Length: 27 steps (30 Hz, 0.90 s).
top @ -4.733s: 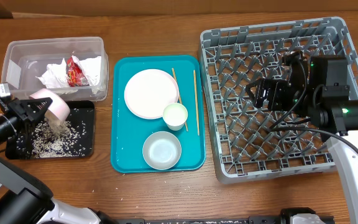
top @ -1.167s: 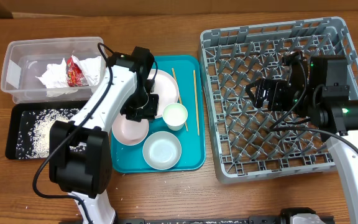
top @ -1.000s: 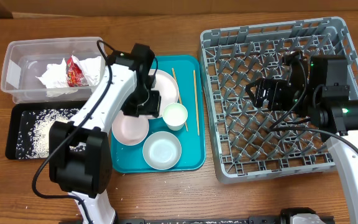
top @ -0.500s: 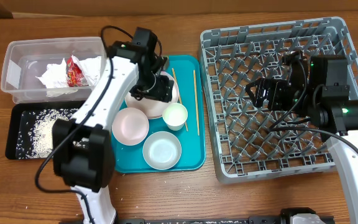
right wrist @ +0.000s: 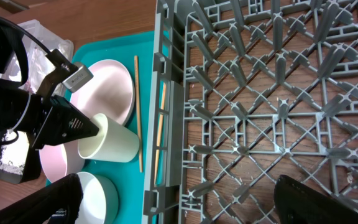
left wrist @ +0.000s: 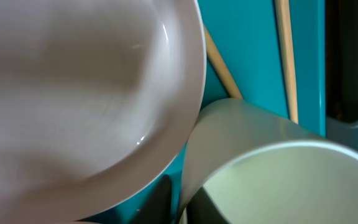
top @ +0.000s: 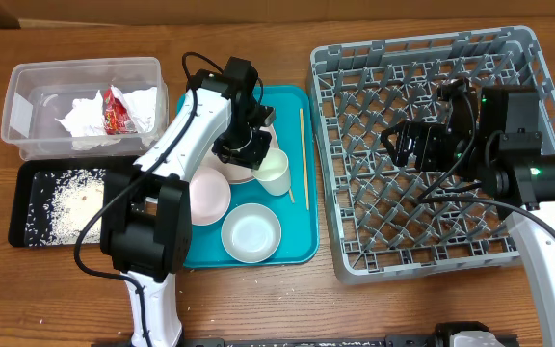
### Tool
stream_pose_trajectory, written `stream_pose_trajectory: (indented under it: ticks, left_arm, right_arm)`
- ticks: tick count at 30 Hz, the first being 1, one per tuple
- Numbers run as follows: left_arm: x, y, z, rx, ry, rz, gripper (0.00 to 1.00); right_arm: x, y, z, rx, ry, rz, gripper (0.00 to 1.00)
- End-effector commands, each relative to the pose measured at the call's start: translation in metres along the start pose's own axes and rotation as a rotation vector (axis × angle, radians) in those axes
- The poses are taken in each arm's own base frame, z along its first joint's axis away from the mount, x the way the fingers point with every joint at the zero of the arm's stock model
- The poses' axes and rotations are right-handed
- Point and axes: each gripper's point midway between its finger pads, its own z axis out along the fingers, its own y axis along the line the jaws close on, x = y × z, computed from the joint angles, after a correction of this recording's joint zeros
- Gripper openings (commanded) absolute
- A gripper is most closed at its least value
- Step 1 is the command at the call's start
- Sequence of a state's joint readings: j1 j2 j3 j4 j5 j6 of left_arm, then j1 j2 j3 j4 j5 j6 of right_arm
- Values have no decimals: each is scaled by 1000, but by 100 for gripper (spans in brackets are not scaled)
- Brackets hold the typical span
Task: Sort waste into correct bins and load items into the dishwasher
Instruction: 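Grasp the white cup with the left gripper and lift it, then hand the white cup from the left gripper to the right gripper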
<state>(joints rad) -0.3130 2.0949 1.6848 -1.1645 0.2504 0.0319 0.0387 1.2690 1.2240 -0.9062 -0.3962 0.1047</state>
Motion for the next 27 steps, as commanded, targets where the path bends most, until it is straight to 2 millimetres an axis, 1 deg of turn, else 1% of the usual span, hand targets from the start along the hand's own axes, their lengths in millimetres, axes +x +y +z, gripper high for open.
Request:
stream_pose_trajectory:
  ticks: [1, 3, 5, 11, 13, 14, 16, 19, 22, 27]
  left_arm:
    - [-8, -3, -8, 13, -21, -19, 4]
    - [-12, -6, -19, 38, -36, -32, 4]
    - [-18, -12, -35, 94, -60, -41, 4]
    - [-35, -33, -87, 327, -148, -66, 4]
    - [-40, -46, -112, 476, -190, -49, 4]
    - [-41, -55, -128, 586, -217, -38, 4]
    - [-42, -62, -144, 700, -243, -27, 4]
    - [-41, -69, -168, 863, -280, -16, 4]
    - [-39, -75, -182, 957, -297, -9, 4]
    - [-37, -83, -194, 1045, -299, -12, 4]
  right_arm:
    - [-8, 3, -4, -11, -24, -3, 100]
    - [-8, 4, -4, -18, -23, -3, 100]
    - [-8, 10, -5, -49, -21, -6, 100]
    - [-13, 37, -4, -216, -33, -32, 100]
    - [-16, 44, 1, -279, -26, -11, 100]
    - [-19, 48, 6, -313, -18, 18, 100]
    - [-22, 58, 13, -390, -2, 28, 100]
    - [-25, 85, 22, -568, 28, -5, 100]
    - [-25, 102, 33, -663, 57, -20, 100]
    - [-25, 133, 46, -767, 73, -64, 100]
